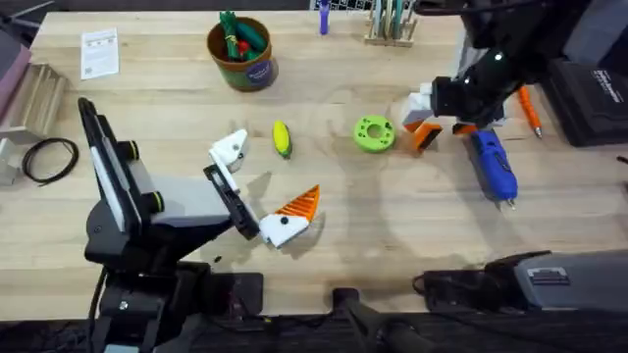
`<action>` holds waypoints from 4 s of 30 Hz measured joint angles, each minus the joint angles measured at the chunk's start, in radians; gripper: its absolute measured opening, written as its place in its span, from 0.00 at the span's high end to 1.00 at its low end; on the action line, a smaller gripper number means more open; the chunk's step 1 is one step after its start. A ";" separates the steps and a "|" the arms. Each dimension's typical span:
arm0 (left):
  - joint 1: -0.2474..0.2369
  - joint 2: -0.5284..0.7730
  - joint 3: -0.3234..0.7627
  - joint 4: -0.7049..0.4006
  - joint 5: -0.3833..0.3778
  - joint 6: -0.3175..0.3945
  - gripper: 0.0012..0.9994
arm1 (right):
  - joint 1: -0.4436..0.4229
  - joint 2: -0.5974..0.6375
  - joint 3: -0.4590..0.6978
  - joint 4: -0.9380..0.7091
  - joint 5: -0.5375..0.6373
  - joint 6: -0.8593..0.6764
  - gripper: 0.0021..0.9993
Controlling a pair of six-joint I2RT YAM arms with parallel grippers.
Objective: Pick up the gripper from the table and insert it into the empty holder that is missing its gripper. Then pick up a screw, insert it into the mounting hole, and use the screwdriver to tighten it. Finally, clean up the table by picking up the vegetable and placing it into the bucket.
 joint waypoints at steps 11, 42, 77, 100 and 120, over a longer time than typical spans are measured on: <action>0.000 0.000 0.000 0.000 0.000 0.000 0.01 | 0.000 -0.002 0.000 -0.007 0.000 -0.003 0.60; 0.000 0.000 0.000 0.000 0.000 0.000 0.01 | 0.000 -0.346 -0.005 -0.038 -0.093 -0.003 0.99; 0.000 0.000 0.000 0.000 0.000 0.000 0.01 | 0.000 -0.116 -0.491 1.150 -1.469 0.386 0.99; 0.000 0.000 0.000 0.000 0.000 0.000 0.01 | 0.160 0.190 -0.292 1.206 -1.576 0.397 0.99; 0.000 0.000 0.000 0.000 0.000 0.000 0.01 | 0.243 0.231 -0.258 1.204 -1.575 0.420 0.99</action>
